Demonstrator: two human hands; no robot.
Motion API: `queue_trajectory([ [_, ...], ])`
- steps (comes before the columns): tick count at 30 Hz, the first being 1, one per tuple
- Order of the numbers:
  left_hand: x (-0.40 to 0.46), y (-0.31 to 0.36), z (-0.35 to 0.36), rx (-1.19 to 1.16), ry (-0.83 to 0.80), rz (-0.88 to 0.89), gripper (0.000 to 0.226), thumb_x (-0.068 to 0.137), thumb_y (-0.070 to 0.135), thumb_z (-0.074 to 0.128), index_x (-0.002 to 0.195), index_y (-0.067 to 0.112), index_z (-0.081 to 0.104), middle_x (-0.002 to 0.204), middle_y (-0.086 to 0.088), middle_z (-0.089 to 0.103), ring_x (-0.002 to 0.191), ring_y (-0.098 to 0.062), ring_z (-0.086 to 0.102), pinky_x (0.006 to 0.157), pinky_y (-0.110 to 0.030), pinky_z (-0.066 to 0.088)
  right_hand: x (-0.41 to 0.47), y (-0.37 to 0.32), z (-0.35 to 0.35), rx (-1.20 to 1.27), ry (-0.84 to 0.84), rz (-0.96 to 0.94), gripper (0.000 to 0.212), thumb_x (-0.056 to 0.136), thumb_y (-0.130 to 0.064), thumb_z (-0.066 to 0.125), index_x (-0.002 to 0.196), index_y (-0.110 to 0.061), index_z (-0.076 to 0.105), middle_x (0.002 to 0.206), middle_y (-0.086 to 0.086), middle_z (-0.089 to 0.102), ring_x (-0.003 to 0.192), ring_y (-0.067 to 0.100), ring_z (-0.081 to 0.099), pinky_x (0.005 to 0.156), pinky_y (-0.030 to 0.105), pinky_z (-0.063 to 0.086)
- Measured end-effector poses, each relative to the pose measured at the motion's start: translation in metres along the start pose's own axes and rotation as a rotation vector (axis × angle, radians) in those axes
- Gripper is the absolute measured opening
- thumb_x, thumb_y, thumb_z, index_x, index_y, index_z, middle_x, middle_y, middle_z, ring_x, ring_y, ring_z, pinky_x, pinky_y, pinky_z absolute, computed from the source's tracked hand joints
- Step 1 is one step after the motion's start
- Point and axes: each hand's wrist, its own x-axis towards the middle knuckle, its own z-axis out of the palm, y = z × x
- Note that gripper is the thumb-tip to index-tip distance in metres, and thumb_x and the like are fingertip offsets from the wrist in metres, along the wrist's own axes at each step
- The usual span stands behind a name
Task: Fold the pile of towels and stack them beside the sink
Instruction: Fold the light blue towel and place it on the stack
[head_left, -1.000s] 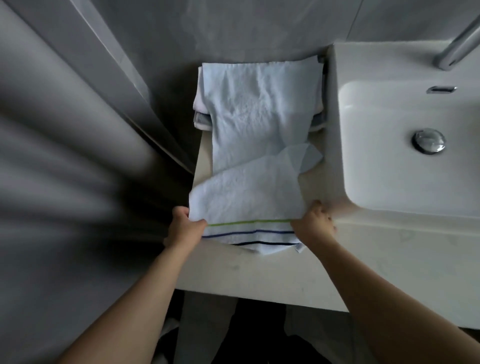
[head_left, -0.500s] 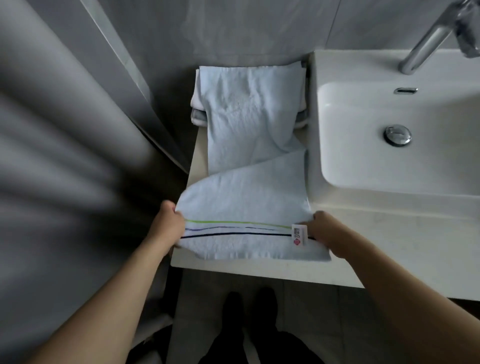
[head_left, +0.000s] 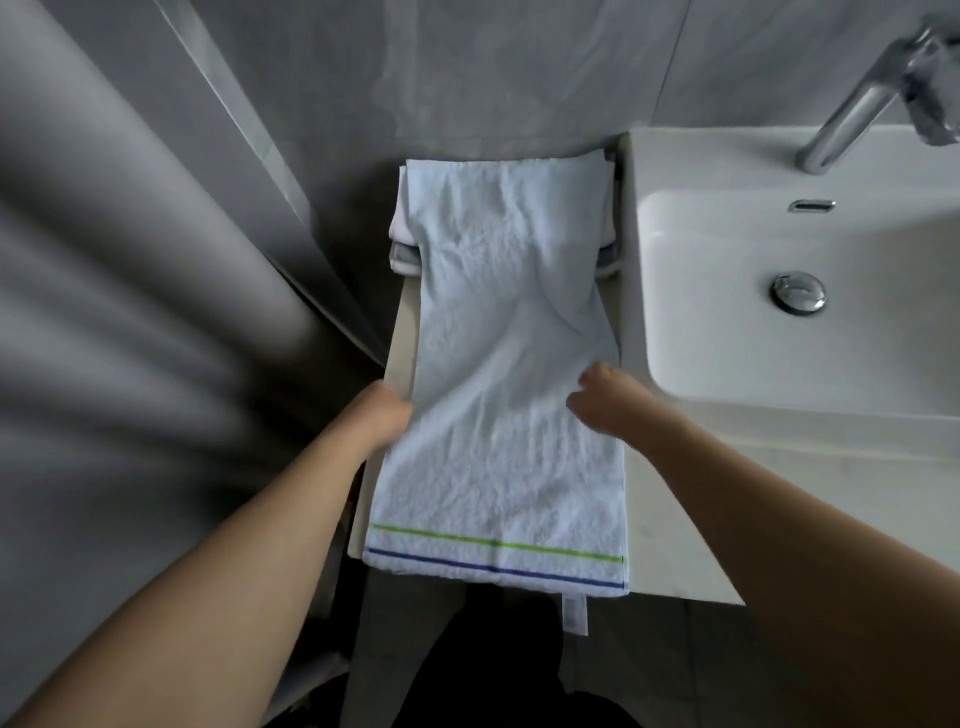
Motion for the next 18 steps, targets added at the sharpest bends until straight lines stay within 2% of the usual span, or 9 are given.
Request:
queue_trajectory([
  [2,0.025,0.022,-0.011,-0.058,0.024,0.031,0.015,0.090,0.015,0.051,0.078,0.009,0.057,0.073,-0.010,0.053,0.065,-0.023,0.048,0.057,-0.030,0.034,0.025,-0.017,-0.018,0.033,0.053,0.008,0.044,0.090,-0.015,0.051,0.131,0.001,0.048,0.136,0.021,0.050,0.122,0.034,0.051,0.093,0.028,0.040],
  [3,0.041,0.032,-0.015,-0.070,0.034,0.036,0.015,0.090,0.015,0.051,0.080,0.007,0.060,0.075,-0.011,0.053,0.066,-0.023,0.048,0.059,-0.032,0.034,0.039,-0.024,-0.027,0.072,0.084,0.033,0.047,0.090,-0.015,0.051,0.134,-0.001,0.045,0.137,0.021,0.048,0.123,0.035,0.050,0.095,0.029,0.041],
  [6,0.092,0.066,-0.020,-0.114,0.069,0.009,0.027,0.092,0.021,0.051,0.106,0.004,0.065,0.098,-0.010,0.064,0.083,-0.028,0.060,0.070,-0.032,0.048,0.081,-0.041,-0.049,0.207,0.146,0.129,0.051,0.089,-0.010,0.050,0.138,-0.002,0.038,0.139,0.020,0.043,0.119,0.039,0.052,0.093,0.038,0.051],
  [8,0.124,0.084,-0.023,-0.141,0.108,-0.042,0.037,0.093,0.030,0.048,0.120,0.008,0.061,0.116,-0.013,0.063,0.103,-0.033,0.062,0.090,-0.039,0.052,0.106,-0.048,-0.057,0.326,0.155,0.199,0.050,0.089,-0.005,0.048,0.138,-0.003,0.036,0.133,0.020,0.045,0.106,0.037,0.058,0.077,0.045,0.058],
  [11,0.169,0.097,-0.023,-0.119,0.136,-0.088,0.048,0.095,0.041,0.043,0.130,0.012,0.058,0.132,-0.016,0.058,0.121,-0.039,0.054,0.104,-0.045,0.044,0.142,-0.053,-0.064,0.459,0.221,0.274,0.044,0.093,-0.007,0.045,0.137,-0.005,0.036,0.115,0.016,0.055,0.076,0.024,0.060,0.067,0.035,0.056],
  [13,0.185,0.101,-0.019,-0.260,0.141,-0.048,0.043,0.094,0.040,0.047,0.117,0.009,0.066,0.119,-0.015,0.065,0.112,-0.038,0.059,0.099,-0.041,0.049,0.162,-0.050,-0.066,0.533,0.263,0.328,0.035,0.094,-0.010,0.049,0.129,-0.003,0.046,0.109,0.016,0.059,0.079,0.025,0.063,0.065,0.028,0.054],
  [14,0.188,0.102,-0.016,-0.356,0.167,-0.003,0.036,0.093,0.035,0.050,0.105,0.007,0.068,0.105,-0.014,0.068,0.101,-0.035,0.063,0.089,-0.033,0.052,0.170,-0.049,-0.067,0.532,0.216,0.339,0.026,0.094,-0.012,0.054,0.117,-0.001,0.055,0.104,0.015,0.064,0.080,0.025,0.067,0.063,0.026,0.053],
  [16,0.187,0.104,-0.014,-0.557,0.270,0.059,0.019,0.091,0.024,0.054,0.083,0.008,0.061,0.077,-0.008,0.061,0.074,-0.026,0.057,0.060,-0.025,0.045,0.180,-0.044,-0.066,0.627,0.129,0.372,0.012,0.090,-0.013,0.063,0.083,-0.004,0.062,0.076,0.010,0.066,0.058,0.020,0.065,0.050,0.025,0.047],
  [18,0.180,0.105,-0.018,-0.746,0.376,0.076,0.009,0.091,0.016,0.054,0.085,0.012,0.049,0.075,-0.006,0.051,0.067,-0.020,0.046,0.057,-0.029,0.038,0.184,-0.042,-0.069,0.906,0.120,0.422,0.014,0.082,-0.015,0.072,0.073,-0.009,0.062,0.060,0.005,0.063,0.045,0.018,0.059,0.043,0.022,0.046],
])
